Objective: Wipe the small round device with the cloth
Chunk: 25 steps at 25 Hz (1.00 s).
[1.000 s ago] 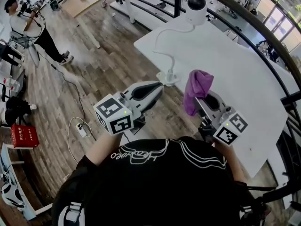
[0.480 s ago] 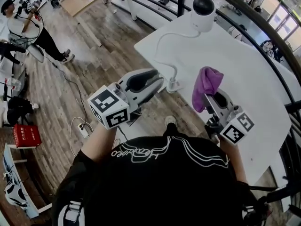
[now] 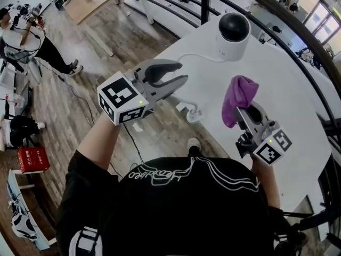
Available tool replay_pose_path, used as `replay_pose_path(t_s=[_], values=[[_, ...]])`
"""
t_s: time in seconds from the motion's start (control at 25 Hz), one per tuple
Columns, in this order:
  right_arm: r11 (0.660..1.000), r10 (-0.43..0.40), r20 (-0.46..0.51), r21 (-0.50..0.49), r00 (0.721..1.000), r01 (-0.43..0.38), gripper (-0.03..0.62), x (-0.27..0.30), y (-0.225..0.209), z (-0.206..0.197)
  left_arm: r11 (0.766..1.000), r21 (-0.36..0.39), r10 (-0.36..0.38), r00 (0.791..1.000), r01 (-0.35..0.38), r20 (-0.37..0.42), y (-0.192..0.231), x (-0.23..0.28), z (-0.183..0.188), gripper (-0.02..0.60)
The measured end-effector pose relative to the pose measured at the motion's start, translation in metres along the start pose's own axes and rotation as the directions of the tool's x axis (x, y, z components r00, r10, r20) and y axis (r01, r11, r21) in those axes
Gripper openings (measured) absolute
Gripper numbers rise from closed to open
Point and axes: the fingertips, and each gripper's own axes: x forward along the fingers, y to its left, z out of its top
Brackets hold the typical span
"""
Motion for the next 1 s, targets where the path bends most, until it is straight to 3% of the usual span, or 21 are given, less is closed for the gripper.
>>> replay_pose_path(t_s=[0.16,0.36,0.68,0.88,1.0], values=[[1.0,-0.024,-0.008,-0.001,1.0,0.024,0.067,0.004,-0.02,0.005,0.992,0.088,-0.083,0.994,0.089,-0.074,0.014,0.03,-0.006,0.123],[0.998,-0.06,0.004,-0.008,0.998,0.06,0.067,-0.006,-0.03,-0.014,0.964,0.193,-0.149,0.975,0.18,-0.164,0.011,0.06,-0.045,0.127],[0.995,-0.099,0.015,0.01,0.995,0.099,0.067,-0.012,-0.054,-0.013,0.871,0.383,-0.185,0.927,0.309,-0.326,0.026,0.101,-0.073,0.127],[0.994,-0.108,0.026,0.031,0.994,0.107,0.067,-0.014,-0.061,-0.013,0.823,0.418,-0.216,0.892,0.385,-0.396,0.025,0.111,-0.086,0.126],[0.994,-0.108,0.027,0.028,0.994,0.107,0.067,-0.014,-0.061,-0.01,0.797,0.451,-0.209,0.885,0.401,-0.417,0.025,0.114,-0.091,0.115]])
